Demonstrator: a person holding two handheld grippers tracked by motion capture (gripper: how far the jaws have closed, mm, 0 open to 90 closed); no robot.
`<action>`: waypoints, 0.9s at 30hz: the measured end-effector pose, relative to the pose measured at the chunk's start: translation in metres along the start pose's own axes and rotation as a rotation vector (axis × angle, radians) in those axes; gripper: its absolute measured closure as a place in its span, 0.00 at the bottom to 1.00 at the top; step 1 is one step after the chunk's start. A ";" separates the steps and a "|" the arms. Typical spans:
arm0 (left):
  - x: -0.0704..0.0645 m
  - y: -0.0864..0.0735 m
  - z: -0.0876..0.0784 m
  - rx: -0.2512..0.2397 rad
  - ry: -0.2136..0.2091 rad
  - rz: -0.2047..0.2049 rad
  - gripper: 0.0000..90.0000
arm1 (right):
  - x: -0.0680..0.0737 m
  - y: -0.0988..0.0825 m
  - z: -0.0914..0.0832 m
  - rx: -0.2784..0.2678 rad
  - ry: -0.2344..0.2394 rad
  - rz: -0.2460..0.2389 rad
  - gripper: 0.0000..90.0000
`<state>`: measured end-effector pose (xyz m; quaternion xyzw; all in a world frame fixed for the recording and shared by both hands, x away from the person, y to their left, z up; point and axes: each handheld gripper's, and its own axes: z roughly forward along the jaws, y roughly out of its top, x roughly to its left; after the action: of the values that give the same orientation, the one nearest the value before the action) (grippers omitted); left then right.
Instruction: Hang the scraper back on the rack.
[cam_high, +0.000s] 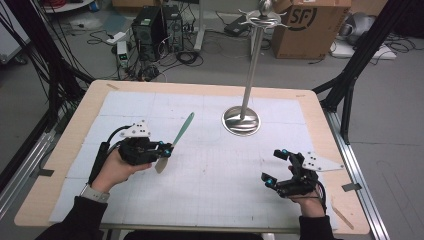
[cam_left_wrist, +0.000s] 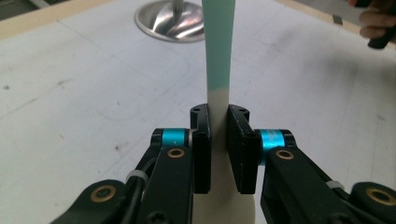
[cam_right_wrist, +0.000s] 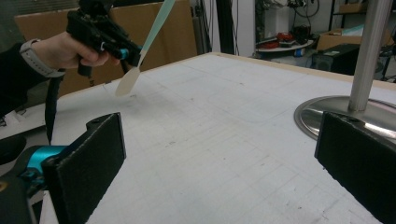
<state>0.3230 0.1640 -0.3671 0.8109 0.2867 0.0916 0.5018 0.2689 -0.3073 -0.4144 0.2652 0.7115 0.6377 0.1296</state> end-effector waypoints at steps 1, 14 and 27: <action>0.001 0.002 0.001 -0.012 0.003 -0.002 0.89 | 0.000 0.000 0.000 0.000 0.000 0.003 0.01; 0.002 0.033 0.010 -0.077 0.052 0.006 0.89 | 0.000 0.000 0.000 -0.005 0.001 0.001 0.01; 0.003 0.080 0.009 -0.138 0.024 0.010 0.89 | -0.001 0.000 -0.003 -0.016 -0.001 0.005 0.01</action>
<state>0.3594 0.1328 -0.3026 0.7746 0.2816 0.1237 0.5526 0.2687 -0.3103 -0.4141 0.2663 0.7058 0.6434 0.1303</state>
